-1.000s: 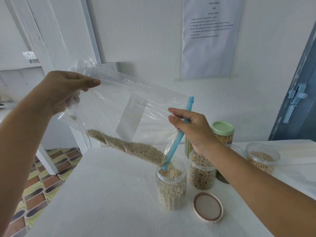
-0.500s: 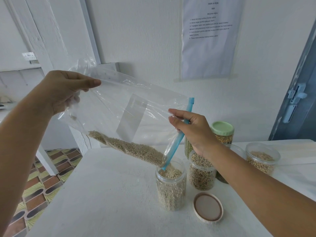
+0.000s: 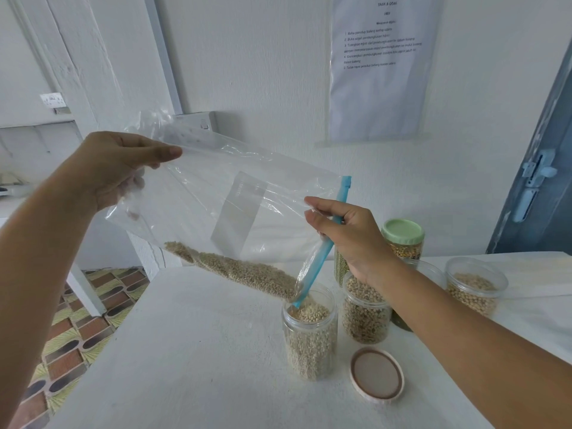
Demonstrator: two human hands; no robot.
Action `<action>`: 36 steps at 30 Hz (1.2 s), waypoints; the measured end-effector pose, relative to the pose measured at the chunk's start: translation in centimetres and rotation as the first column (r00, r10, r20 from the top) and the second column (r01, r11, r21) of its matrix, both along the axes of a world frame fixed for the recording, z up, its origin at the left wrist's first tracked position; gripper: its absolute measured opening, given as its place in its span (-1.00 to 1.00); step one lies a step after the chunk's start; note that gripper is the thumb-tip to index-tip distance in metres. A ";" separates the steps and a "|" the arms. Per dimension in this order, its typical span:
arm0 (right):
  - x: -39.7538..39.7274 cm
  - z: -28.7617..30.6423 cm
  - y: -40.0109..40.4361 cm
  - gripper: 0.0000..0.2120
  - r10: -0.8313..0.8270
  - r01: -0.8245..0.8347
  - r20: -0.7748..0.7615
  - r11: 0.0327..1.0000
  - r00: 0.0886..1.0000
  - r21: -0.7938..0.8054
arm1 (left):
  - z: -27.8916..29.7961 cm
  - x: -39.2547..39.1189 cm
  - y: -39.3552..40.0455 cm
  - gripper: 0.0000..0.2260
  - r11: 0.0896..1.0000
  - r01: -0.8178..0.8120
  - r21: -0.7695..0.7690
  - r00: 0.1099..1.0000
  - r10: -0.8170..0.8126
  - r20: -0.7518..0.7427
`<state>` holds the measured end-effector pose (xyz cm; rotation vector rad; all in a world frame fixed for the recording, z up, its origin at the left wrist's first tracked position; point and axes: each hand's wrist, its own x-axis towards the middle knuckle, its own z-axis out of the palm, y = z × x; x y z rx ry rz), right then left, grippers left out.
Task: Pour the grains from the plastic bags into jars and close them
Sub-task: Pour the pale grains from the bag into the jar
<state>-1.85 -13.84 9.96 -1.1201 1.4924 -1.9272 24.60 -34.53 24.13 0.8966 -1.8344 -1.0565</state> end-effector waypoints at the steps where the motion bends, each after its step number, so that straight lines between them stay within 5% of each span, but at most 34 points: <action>1: 0.0 0.0 0.0 -0.73 -0.002 0.002 0.000 1.000 1.000 0.002 | 0.0 0.0 0.1 -0.72 1.000 -0.003 0.000 1.000 0.003 0.004; 18: -0.2 0.3 -0.1 -0.73 -0.014 0.014 -0.003 1.000 1.000 -0.010 | 0.7 -0.1 -0.2 -0.52 1.000 0.018 -0.019 1.000 -0.018 -0.010; 32: -0.6 -0.4 0.1 -0.74 -0.021 0.021 0.016 1.000 1.000 0.001 | 1.4 -0.9 1.5 -0.82 0.993 0.027 -0.111 0.999 -0.022 0.048; 36: -0.6 -0.4 0.0 -0.73 -0.025 0.025 0.014 1.000 1.000 -0.001 | 1.2 -0.8 1.2 -0.74 0.993 0.020 -0.119 0.999 -0.016 0.036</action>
